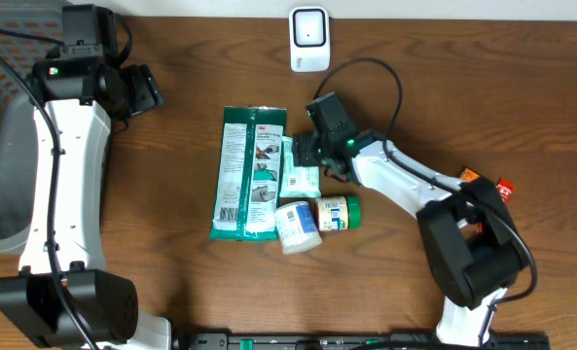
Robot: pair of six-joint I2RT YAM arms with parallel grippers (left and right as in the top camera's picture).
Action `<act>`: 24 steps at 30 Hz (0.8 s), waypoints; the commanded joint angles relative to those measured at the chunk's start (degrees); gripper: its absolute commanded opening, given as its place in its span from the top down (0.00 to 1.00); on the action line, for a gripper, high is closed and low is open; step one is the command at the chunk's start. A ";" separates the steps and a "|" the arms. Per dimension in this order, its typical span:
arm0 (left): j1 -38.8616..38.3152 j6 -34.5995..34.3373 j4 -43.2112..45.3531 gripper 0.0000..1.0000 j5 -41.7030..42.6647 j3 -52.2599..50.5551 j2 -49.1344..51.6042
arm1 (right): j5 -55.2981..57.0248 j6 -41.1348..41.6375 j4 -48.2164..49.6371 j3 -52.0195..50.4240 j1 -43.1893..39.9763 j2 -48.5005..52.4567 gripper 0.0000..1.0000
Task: Scan the item barcode
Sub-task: 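Move the right gripper left to the light green wipes pack and grasp it, then lift the wipes pack and carry it right with the right gripper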
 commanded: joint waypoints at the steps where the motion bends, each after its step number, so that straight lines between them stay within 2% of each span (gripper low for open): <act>1: 0.33 0.33 -0.09 0.18 -0.94 0.24 -0.90 | -1.22 1.14 -1.68 -0.63 0.57 1.97 0.32; 5: 0.33 0.33 -0.11 0.18 -0.94 0.24 -0.90 | -1.07 1.09 -2.01 -0.79 0.52 3.28 0.32; 7: 0.33 0.33 -0.11 0.18 -0.94 0.24 -0.90 | -1.90 1.09 -1.07 -0.79 0.59 4.15 0.39; 8: 0.33 0.33 -0.09 0.18 -0.94 0.24 -0.90 | -2.82 1.09 -0.79 -0.79 0.59 4.72 0.48; 9: 0.33 0.33 -0.11 0.18 -0.94 0.24 -0.90 | -3.82 1.09 -0.74 -0.79 0.57 4.81 0.62; 15: 0.33 0.33 -0.11 0.18 -0.94 0.24 -0.90 | -5.35 -2.16 -1.36 -0.74 -0.50 3.50 0.98; 21: 0.33 0.33 -0.11 0.18 -0.94 0.24 -0.90 | -5.35 -3.06 -7.06 -0.74 -6.82 -4.20 0.99; 24: 0.33 0.33 -0.11 0.18 -0.94 0.24 -0.90 | -6.34 -7.41 -10.32 -0.74 -10.78 -8.85 0.99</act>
